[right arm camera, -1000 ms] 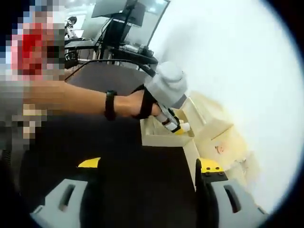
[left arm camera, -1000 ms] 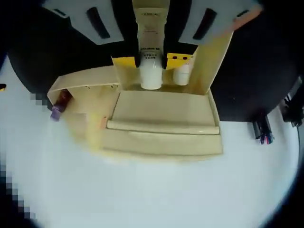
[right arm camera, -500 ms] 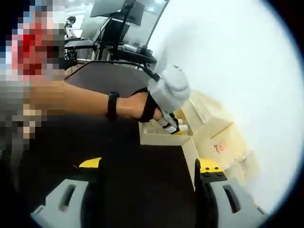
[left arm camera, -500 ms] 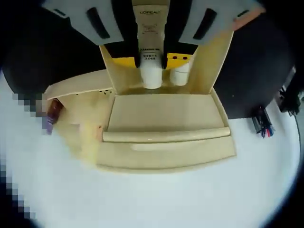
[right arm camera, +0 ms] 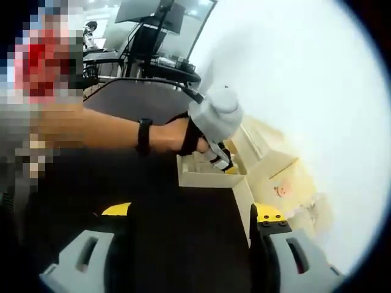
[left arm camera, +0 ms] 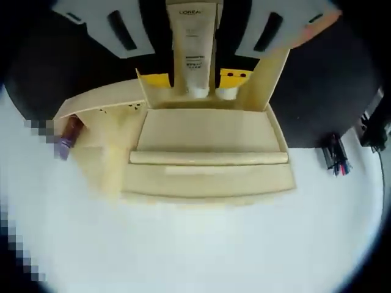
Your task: Open the drawer, pick up the cosmetic bottles from the table one by one, place them into the drawer, release the gripper, close the drawer, and move the gripper away
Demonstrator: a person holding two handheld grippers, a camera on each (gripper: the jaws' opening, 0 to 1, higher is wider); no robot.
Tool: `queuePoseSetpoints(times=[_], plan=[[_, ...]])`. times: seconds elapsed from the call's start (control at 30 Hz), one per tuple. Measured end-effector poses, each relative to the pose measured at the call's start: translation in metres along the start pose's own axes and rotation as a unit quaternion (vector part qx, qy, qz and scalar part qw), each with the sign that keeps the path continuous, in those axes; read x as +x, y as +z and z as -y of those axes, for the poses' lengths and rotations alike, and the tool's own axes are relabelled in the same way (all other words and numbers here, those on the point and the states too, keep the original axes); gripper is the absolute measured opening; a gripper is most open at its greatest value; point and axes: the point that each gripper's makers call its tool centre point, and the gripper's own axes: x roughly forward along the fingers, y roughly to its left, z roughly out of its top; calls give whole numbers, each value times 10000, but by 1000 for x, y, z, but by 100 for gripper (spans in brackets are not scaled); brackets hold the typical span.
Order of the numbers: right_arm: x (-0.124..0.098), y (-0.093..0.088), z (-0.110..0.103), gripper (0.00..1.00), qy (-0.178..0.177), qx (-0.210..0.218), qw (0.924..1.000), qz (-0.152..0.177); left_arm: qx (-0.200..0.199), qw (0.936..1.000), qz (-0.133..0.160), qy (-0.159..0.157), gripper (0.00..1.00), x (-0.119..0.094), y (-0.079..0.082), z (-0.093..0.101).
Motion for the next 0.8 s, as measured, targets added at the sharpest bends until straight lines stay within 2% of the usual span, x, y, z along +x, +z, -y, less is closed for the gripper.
queuePoseSetpoints(times=[0.1,0.2,0.27,0.37,0.47,0.5,0.6,0.63,0.67,0.7,0.77,0.8], plan=[[1,0,4,72,-14,9,10000,-9,-73,9997,194,-150,32,-9,8,2],[3,0,5,72,-62,47,10000,-12,-61,9982,369,-470,39,-18,18,6],[5,-2,3,72,-113,91,9999,-22,36,9971,365,-667,45,-25,19,9],[8,-9,-11,72,-150,125,9998,-65,362,9955,434,-761,52,-37,23,6],[15,-7,-6,73,-178,206,9996,-85,523,9933,547,-876,58,-50,27,5],[16,-6,-5,73,-190,240,9995,-86,599,9908,633,-1031,59,-56,29,7],[20,-6,-1,74,-283,321,9991,-63,488,9840,715,-1557,67,-74,32,14],[21,-6,8,75,-316,365,9988,-53,455,9819,759,-1675,72,-79,33,14],[24,-7,9,75,-347,373,9987,-34,470,9822,777,-1646,76,-83,33,9],[25,-7,9,76,-377,385,9985,-12,608,9783,909,-1762,79,-89,37,10],[28,-8,8,77,-415,427,9982,-3,719,9773,909,-1774,86,-96,35,4],[30,-8,7,77,-429,407,9983,23,882,9746,911,-1847,90,-99,33,3]])
